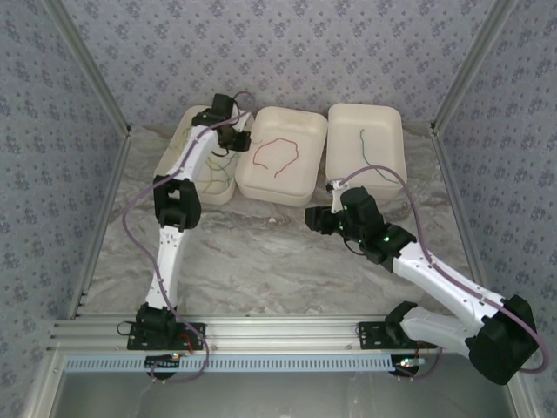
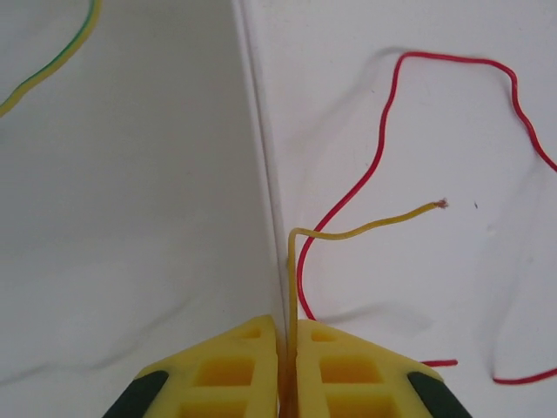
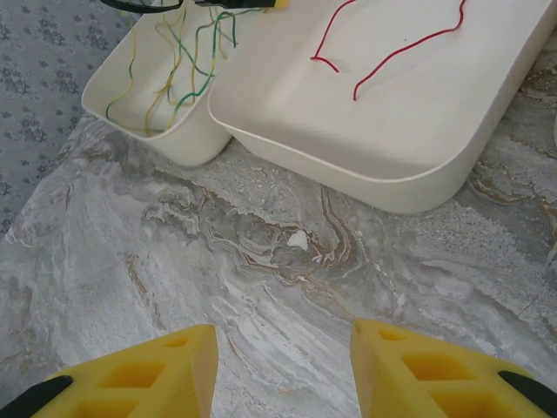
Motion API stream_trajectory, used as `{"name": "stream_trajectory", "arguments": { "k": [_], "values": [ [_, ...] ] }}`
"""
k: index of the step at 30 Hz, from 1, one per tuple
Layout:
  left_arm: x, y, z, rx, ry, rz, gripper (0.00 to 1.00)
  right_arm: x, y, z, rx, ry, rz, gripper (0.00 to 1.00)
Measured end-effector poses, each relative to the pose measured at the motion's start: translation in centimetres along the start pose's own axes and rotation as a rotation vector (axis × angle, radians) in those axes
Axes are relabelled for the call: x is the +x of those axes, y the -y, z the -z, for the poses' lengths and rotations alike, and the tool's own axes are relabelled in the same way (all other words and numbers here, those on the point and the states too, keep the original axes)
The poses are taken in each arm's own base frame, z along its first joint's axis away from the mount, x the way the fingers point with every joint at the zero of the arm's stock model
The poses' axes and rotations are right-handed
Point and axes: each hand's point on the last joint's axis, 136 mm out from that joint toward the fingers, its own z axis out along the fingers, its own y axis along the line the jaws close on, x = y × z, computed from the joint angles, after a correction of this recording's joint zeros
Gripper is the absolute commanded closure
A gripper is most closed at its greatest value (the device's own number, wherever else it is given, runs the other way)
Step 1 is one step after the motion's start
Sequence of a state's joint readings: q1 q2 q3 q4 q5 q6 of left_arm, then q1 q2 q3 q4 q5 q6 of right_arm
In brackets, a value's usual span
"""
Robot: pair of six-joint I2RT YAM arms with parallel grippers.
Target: Untangle the cables
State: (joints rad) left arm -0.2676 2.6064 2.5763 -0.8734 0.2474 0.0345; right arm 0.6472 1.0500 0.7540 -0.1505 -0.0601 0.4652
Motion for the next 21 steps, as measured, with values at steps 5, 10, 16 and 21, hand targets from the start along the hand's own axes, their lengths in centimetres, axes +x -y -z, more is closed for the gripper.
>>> {"name": "stream_trajectory", "arguments": {
  "k": [5, 10, 16, 21],
  "values": [
    [-0.1, 0.0, 0.2, 0.040, 0.007, 0.043, 0.85, 0.1, 0.0, 0.0, 0.000, -0.002, -0.003, 0.54],
    [-0.3, -0.2, 0.6, 0.103, 0.015, 0.123, 0.99, 0.2, 0.1, -0.2, -0.002, -0.010, -0.005, 0.52],
    [-0.4, -0.2, 0.8, 0.132, 0.018, 0.157, 1.00, 1.3, 2.4, -2.7, 0.045, -0.079, -0.044, 0.53],
    [-0.5, -0.3, 0.9, 0.140, 0.019, 0.189, 1.00, 1.7, 4.1, -4.9, 0.080, -0.124, -0.072, 0.54]
  ]
}}
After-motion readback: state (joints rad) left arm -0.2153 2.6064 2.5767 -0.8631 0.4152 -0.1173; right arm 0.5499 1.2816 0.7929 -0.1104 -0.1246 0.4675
